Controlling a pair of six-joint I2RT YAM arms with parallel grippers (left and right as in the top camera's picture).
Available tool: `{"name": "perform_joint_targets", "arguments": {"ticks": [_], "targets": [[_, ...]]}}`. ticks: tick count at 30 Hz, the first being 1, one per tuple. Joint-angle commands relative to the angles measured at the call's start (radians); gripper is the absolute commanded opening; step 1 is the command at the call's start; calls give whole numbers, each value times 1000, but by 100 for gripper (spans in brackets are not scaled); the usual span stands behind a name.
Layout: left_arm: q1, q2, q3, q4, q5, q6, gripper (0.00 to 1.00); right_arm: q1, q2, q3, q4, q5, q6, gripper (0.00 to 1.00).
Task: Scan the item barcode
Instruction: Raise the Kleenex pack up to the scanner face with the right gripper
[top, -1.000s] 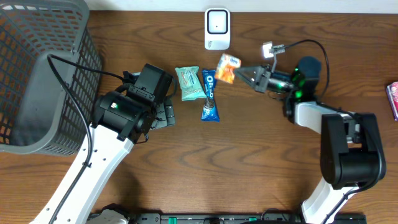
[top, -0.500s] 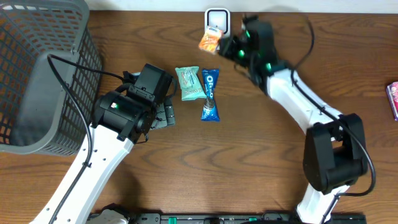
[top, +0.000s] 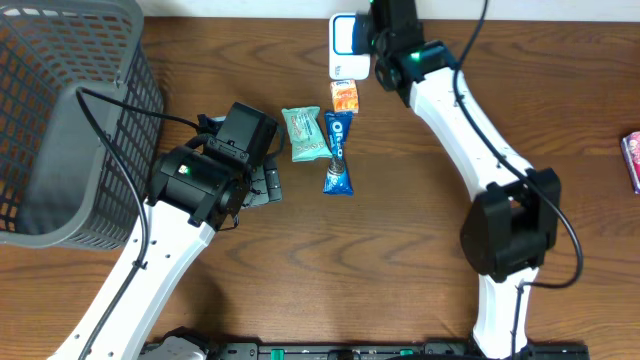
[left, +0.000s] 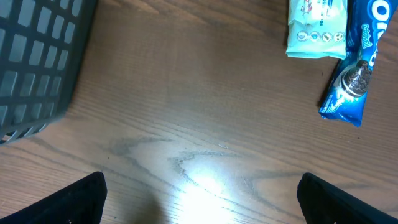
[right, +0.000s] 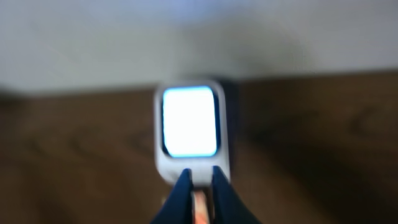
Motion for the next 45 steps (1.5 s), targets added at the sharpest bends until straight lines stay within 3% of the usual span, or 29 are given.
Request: {"name": "perform_joint_targets", "arguments": {"ticks": [1,4,6,11,15,21,28,33,36,38,45], "targets": [[3,7,-2,-3,-2,-2,98,-2,7,-1,-46,-39,-28,18],[3,7,-2,-3,-2,-2,98,-24,10,-35,-72,-65,-27,38],[3,7,-2,-3,-2,-2,98,-46,18,-61,-74,-137,-24,46],[3,7,-2,-3,-2,-2,98,-91,68,-130,-21,-368,-24,55],[3,7,-2,-3,-2,-2,98,-97,145,-140,12,-462,-29,55],[3,7,-2,-3,-2,-2,98,-96,239,-140,79,-554,-23,39],[3,7,-2,-3,-2,-2,98,-97,285,-140,128,-591,3,39],[3,7,-2,-3,-2,-2,98,-95,300,-140,116,-591,3,45],[3,7,-2,-3,-2,-2,98,-92,301,-143,105,-591,2,29],[3,7,-2,-3,-2,-2,98,-91,301,-145,106,-591,3,1],[3,7,-2,-3,-2,-2,98,-106,269,-144,102,-631,2,1]]}}
